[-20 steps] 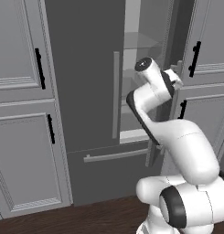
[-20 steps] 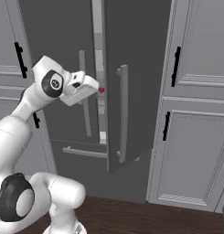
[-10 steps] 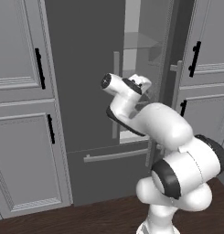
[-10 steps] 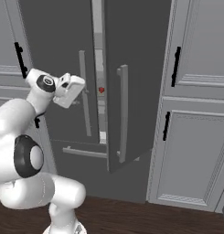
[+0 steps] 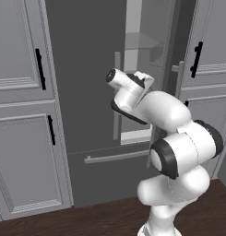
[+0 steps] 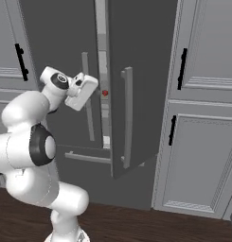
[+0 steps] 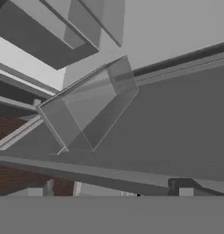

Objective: Take the strawberry from the fridge and place it on top of the pancake, located on the dining counter.

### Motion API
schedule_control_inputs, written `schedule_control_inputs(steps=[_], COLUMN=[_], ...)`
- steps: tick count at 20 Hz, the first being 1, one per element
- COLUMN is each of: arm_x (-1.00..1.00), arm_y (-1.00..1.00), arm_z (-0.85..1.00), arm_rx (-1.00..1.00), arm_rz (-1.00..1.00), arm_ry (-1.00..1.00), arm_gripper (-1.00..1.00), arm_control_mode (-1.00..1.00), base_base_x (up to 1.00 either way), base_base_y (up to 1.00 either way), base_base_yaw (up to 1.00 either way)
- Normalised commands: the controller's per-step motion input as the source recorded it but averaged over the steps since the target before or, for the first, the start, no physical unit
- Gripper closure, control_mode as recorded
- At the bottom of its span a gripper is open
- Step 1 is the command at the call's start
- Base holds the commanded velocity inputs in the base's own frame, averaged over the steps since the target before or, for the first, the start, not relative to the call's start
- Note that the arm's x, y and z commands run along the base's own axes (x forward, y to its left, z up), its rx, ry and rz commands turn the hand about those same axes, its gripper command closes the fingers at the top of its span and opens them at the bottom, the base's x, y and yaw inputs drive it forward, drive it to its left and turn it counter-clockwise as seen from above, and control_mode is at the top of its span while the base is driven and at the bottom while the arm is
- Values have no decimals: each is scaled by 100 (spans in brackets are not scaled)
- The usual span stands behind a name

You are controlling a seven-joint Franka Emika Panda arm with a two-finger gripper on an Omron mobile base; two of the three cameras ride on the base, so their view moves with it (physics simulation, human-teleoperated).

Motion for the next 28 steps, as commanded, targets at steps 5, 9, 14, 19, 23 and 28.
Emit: schedule_control_inputs(steps=[5,9,14,19,23,28], arm_x=[-16,-35,-56,-2,0,-3], arm_y=[-55,-36,-35,13,74,21], arm_z=[0,0,2,15,28,-2], arm_rx=[0,0,-1,-20,-43,-14], arm_rz=[-1,-2,-6,4,37,37], arm_ry=[18,16,19,35,36,11], arm_gripper=[-100,-100,-100,-100,-100,-100], arm_control_mode=[-100,-100,-100,-100,-100,-100], base_base_x=[0,0,0,0,0,0], base_base_y=[0,0,0,0,0,0], base_base_yaw=[0,0,0,0,0,0])
